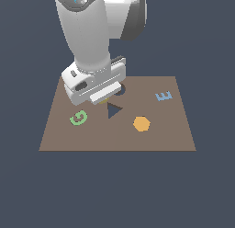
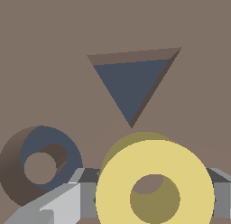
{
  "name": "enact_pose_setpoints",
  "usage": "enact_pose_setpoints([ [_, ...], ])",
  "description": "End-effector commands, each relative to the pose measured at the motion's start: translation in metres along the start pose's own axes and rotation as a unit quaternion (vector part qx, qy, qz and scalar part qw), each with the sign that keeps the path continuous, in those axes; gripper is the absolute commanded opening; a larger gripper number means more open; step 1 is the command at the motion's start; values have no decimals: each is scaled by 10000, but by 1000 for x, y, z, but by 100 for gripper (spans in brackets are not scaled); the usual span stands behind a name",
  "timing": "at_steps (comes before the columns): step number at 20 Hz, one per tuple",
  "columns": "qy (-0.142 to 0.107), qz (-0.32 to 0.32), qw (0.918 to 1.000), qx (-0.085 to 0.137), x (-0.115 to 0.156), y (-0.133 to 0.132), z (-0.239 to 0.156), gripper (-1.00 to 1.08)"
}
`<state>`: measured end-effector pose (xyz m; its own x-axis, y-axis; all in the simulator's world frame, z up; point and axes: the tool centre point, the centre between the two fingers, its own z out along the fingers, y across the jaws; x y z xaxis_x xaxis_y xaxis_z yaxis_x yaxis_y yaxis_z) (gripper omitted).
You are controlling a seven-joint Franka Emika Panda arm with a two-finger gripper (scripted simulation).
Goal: Insert a designated object into the corresponding slot on a board.
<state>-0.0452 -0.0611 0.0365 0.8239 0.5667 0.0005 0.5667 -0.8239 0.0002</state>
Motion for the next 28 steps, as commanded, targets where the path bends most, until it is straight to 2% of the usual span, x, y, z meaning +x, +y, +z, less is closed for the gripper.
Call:
enact_pose_setpoints([
  [1, 1, -633, 9980, -2, 5, -7, -1, -100],
  [4, 0, -1371, 9906, -2, 9, -15, -1, -100],
  [8, -1, -2337, 9723, -2, 13, -28, -2, -100],
  [14, -3, -3628, 9319, -1, 14, -46, -3, -100],
  [21, -6, -4685, 8835, 1, 10, -62, -4, -100],
  [25, -8, -5092, 8606, 2, 7, -68, -4, -100],
  [28, -8, -5314, 8471, 3, 5, -71, -4, -100],
])
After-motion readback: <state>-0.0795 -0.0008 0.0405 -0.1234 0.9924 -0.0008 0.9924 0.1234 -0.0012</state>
